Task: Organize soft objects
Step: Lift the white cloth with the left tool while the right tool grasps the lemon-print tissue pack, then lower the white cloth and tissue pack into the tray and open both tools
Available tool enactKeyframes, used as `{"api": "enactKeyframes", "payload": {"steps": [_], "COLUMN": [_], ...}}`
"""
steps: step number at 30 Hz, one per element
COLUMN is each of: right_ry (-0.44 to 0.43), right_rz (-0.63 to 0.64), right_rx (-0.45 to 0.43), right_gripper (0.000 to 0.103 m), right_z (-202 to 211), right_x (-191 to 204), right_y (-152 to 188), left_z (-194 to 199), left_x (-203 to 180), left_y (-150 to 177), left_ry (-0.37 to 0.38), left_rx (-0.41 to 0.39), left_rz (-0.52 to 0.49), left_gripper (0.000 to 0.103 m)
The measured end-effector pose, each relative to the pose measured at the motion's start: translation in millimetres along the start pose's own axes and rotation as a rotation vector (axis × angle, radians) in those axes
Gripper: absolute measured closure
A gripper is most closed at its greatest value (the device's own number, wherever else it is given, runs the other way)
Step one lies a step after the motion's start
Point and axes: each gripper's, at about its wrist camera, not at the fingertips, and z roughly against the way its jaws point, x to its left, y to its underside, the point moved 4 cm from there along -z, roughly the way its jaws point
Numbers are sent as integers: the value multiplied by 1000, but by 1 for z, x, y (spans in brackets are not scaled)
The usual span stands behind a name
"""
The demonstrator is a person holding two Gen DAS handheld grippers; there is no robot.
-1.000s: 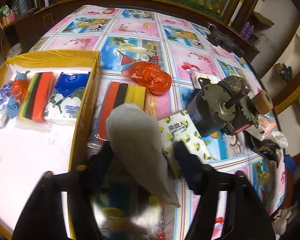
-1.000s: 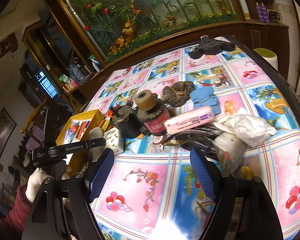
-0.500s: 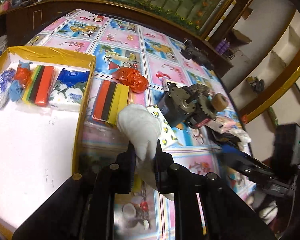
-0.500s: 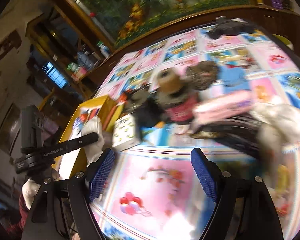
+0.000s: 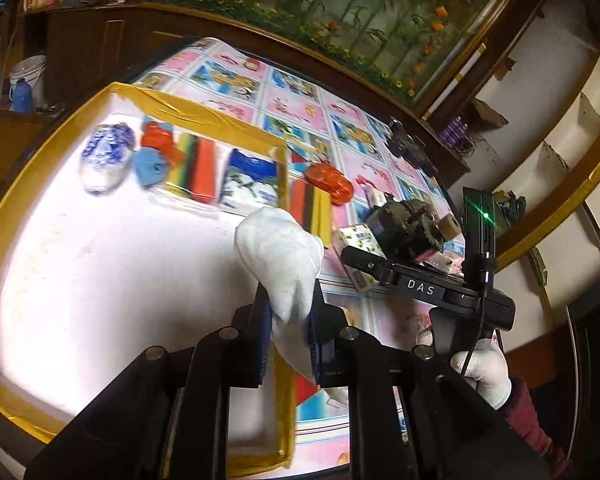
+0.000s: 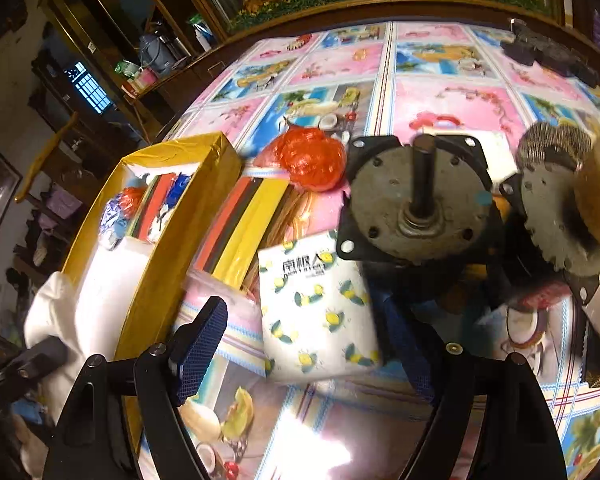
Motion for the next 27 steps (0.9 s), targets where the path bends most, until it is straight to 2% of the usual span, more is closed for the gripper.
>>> {"api": "enactKeyframes", "payload": {"steps": [8,10,12,21,27], "right_ry": [56,77,84,37,-96], "right_rz": [34,42,56,55,104], "right_rx": [7,3,4,-63,-97], "right_gripper": [25,31,51,52,52], "right_z": [-9,-8,-2,43,72], "right_x": [18,20,20,24,64], "right_y": [3,6,13,30,28], "left_z": [8,10,13,16,3], "left_x": [25,25,24,23,41], "left_y": [11,13,15,12,-7], "left_ry": [5,3,0,-21,-60], "left_rx": [-5,-5,-10,-24,-10], "left_rz": [77,80,77,63,77], "left_gripper": [90,90,90,90,90]}}
